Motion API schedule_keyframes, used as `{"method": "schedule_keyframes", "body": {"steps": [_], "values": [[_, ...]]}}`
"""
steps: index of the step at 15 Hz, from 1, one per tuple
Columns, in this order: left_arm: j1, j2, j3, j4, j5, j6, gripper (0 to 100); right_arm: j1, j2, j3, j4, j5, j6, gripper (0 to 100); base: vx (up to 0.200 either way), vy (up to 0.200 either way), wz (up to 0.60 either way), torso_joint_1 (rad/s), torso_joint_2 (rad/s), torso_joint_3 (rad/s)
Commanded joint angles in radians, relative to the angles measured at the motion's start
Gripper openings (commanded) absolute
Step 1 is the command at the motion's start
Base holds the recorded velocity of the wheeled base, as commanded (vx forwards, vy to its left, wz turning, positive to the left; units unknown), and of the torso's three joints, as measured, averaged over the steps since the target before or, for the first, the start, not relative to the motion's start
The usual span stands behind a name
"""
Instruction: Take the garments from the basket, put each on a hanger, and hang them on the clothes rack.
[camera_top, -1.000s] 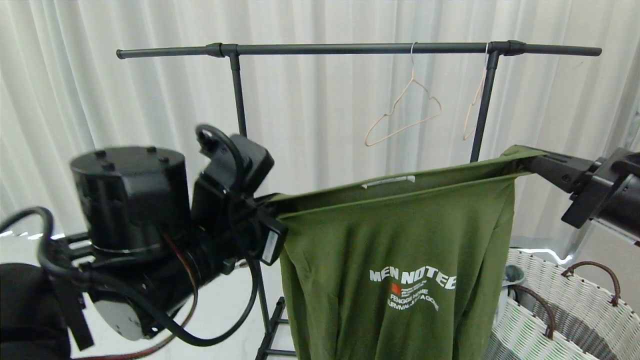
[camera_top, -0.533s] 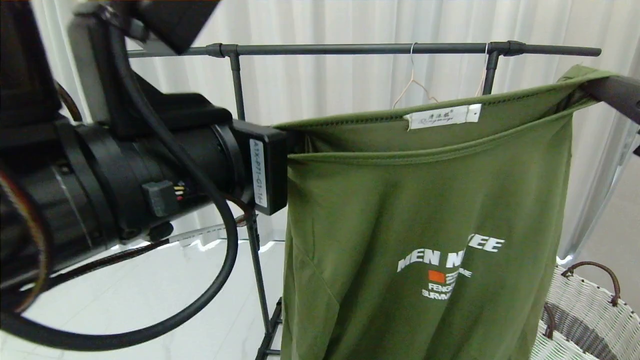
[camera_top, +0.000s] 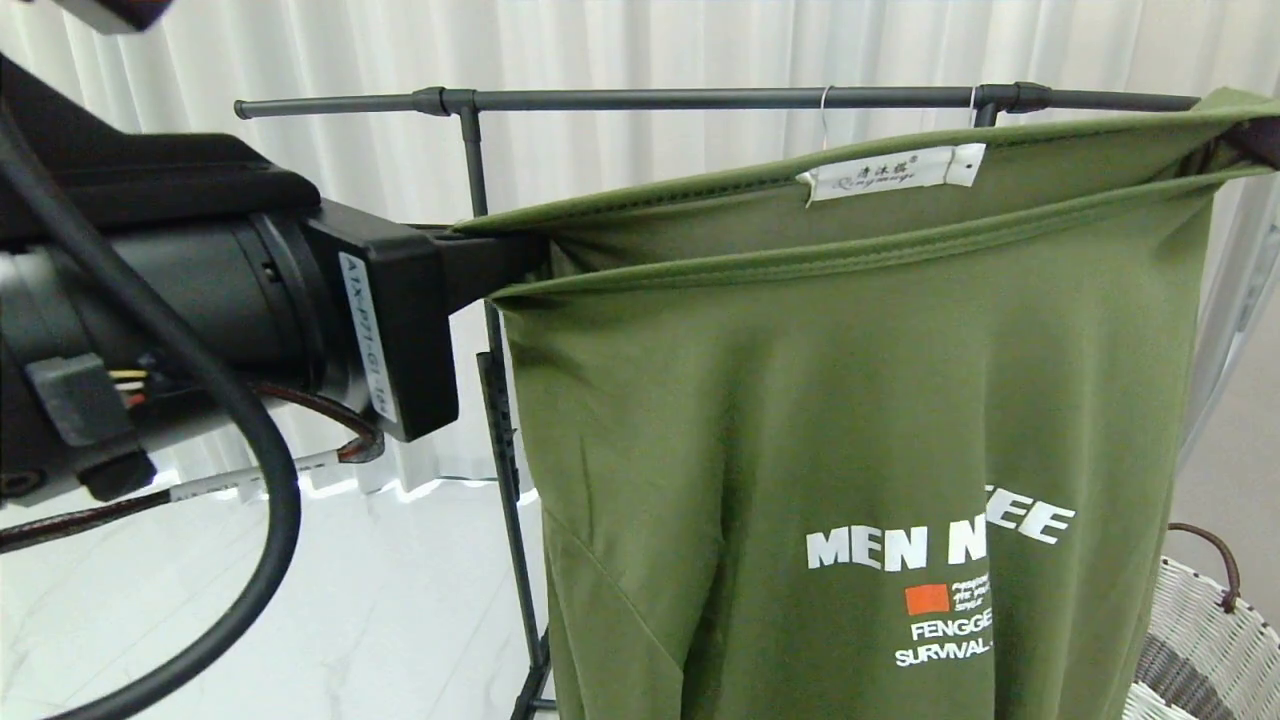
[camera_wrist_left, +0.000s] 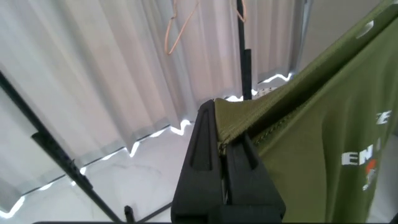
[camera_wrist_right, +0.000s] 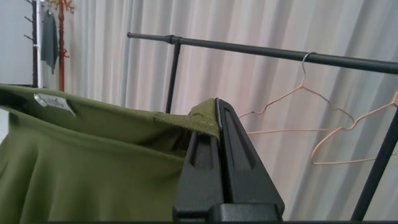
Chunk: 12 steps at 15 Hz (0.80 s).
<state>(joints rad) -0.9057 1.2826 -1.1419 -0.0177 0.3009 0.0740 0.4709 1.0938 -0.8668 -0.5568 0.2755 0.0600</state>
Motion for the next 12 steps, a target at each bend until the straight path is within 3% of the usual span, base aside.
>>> {"method": "schedule_keyframes", "body": {"steps": [1,12], "values": [[0.024,-0.022,0.021,-0.001,-0.009,0.000,0,-0.001,0.015,-0.001,0.002,0.008,0.000,0,0.000,0.000,0.00,0.000,0.00,0.000],[0.051,-0.055,0.085,-0.004,-0.020,-0.003,0,-0.005,-0.002,0.061,0.003,0.007,0.001,0,0.000,0.000,0.00,0.000,0.00,0.000]]}}
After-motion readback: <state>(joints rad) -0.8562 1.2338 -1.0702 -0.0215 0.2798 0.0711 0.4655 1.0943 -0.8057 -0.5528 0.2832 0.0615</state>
